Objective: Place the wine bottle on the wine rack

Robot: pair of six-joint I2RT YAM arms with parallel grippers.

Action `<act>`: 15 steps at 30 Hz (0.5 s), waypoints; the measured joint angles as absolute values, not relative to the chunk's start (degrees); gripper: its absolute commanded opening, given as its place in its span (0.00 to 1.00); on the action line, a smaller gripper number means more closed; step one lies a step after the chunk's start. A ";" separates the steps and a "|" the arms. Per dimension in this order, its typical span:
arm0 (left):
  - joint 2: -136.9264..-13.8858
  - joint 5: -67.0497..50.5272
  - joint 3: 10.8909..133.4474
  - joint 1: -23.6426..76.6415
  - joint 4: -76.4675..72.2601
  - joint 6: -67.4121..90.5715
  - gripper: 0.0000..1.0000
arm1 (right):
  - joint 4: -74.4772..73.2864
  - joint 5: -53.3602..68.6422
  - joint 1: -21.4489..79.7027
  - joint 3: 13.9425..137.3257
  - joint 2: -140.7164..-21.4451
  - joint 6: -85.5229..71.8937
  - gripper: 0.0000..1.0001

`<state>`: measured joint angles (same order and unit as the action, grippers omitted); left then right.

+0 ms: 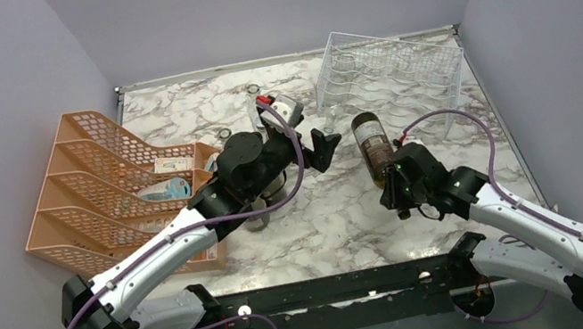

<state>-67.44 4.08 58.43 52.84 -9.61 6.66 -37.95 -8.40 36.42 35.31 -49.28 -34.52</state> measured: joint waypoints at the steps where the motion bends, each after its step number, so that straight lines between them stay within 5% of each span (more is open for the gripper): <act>1: -66.54 3.88 57.87 52.84 -8.73 7.55 0.99 | -37.21 -8.64 36.42 35.03 -50.13 -34.74 0.01; 15: -57.60 2.17 57.69 52.84 -0.67 10.59 0.99 | -28.18 -11.62 36.23 34.70 -61.69 -35.83 0.01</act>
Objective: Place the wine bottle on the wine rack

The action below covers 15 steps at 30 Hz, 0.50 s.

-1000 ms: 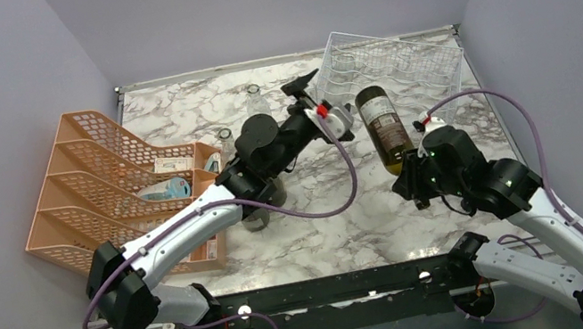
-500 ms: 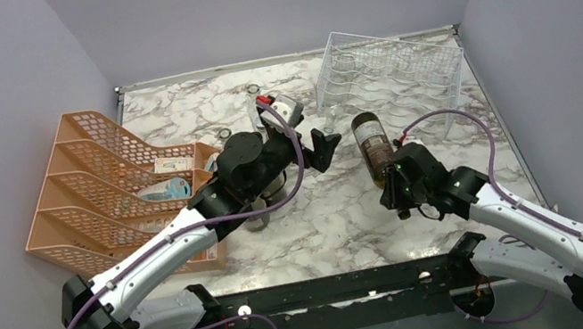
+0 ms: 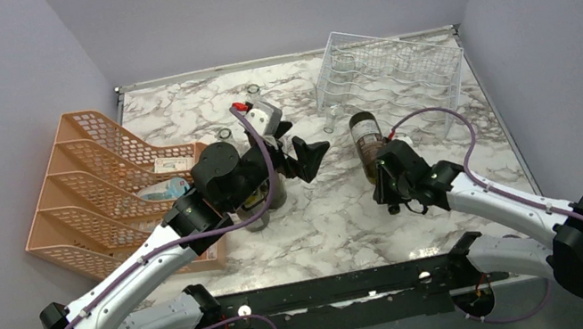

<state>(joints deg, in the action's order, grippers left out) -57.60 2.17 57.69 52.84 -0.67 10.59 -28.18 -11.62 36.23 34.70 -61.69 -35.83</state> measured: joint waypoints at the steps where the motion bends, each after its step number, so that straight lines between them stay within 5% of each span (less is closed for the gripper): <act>1: -57.17 1.93 57.43 52.84 -0.71 10.26 0.99 | -28.29 -11.79 36.07 35.27 -62.92 -35.81 0.01; 15: -55.77 -1.28 56.34 52.84 -1.08 6.48 0.99 | -26.70 -14.09 34.11 39.57 -70.57 -35.09 0.01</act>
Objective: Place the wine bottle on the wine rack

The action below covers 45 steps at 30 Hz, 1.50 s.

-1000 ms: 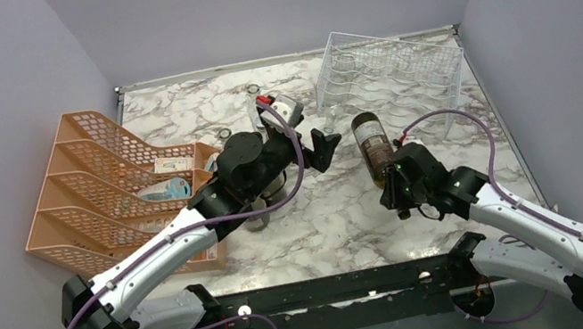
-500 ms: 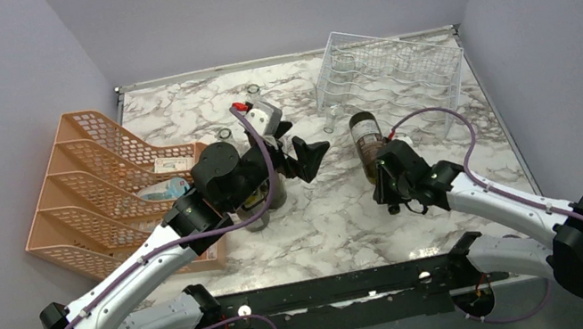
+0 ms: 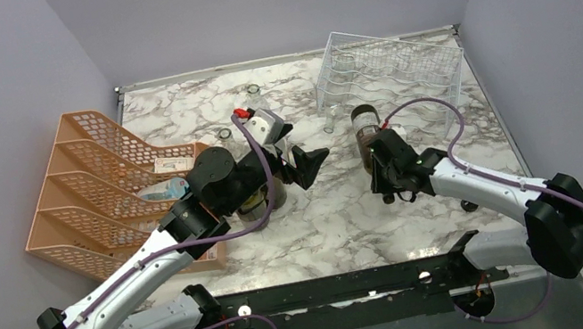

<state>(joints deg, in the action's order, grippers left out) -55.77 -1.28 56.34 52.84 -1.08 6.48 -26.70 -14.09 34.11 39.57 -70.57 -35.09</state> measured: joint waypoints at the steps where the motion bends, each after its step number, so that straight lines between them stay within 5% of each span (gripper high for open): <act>1: -55.77 -1.30 56.23 52.84 -1.21 6.46 0.99 | -26.55 -14.17 33.82 39.70 -70.98 -34.98 0.01; 22: -55.05 -1.26 56.07 52.84 -1.91 7.01 0.99 | -15.53 -14.39 27.29 41.63 -79.83 -34.61 0.01; 45: -58.30 -1.26 62.59 52.84 2.92 7.40 0.99 | -12.51 -19.59 24.10 62.74 -103.00 -44.38 0.01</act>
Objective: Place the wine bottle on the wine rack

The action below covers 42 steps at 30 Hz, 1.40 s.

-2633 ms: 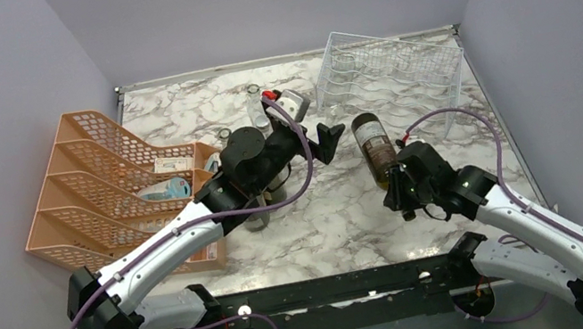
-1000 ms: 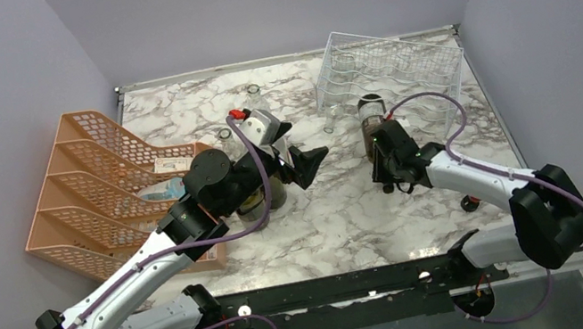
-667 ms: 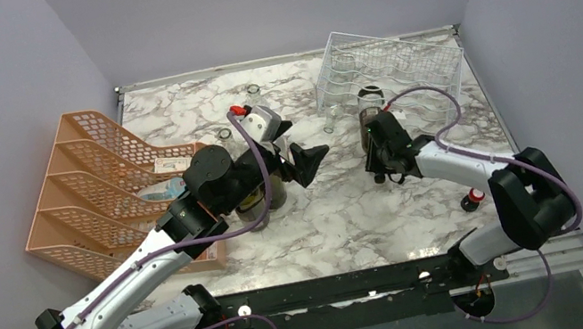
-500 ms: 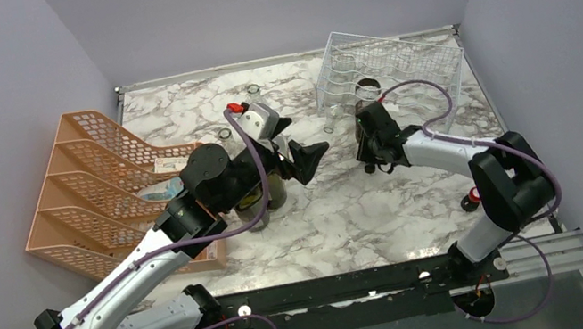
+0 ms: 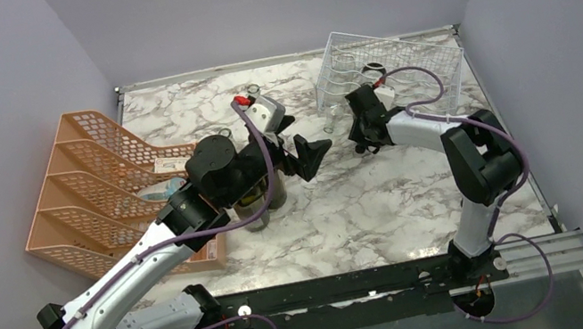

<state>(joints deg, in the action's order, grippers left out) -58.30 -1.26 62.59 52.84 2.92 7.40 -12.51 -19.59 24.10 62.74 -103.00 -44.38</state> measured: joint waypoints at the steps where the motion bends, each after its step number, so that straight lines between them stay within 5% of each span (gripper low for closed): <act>1: -58.50 -1.26 62.70 52.84 2.96 7.49 0.99 | -12.27 -19.59 23.88 62.78 -103.22 -44.34 0.01; 11: -60.03 -1.26 63.33 52.84 3.33 7.88 0.99 | -8.86 -19.29 21.26 64.36 -106.48 -42.37 0.16; 20: -60.07 -1.26 63.33 52.84 4.45 7.94 0.99 | -7.75 -17.85 20.86 65.91 -108.55 -40.93 0.48; 26: -60.07 -1.23 63.44 52.84 5.04 7.92 0.99 | -5.63 -17.85 20.67 66.98 -108.62 -40.82 0.61; 42: -58.15 0.80 64.90 52.84 6.55 6.72 0.99 | -5.56 -17.17 20.56 61.08 -94.06 -38.59 0.68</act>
<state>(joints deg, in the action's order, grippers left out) -58.15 0.80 64.90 52.84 6.55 6.72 -5.56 -17.17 20.56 61.08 -94.06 -38.59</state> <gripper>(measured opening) 0.989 0.677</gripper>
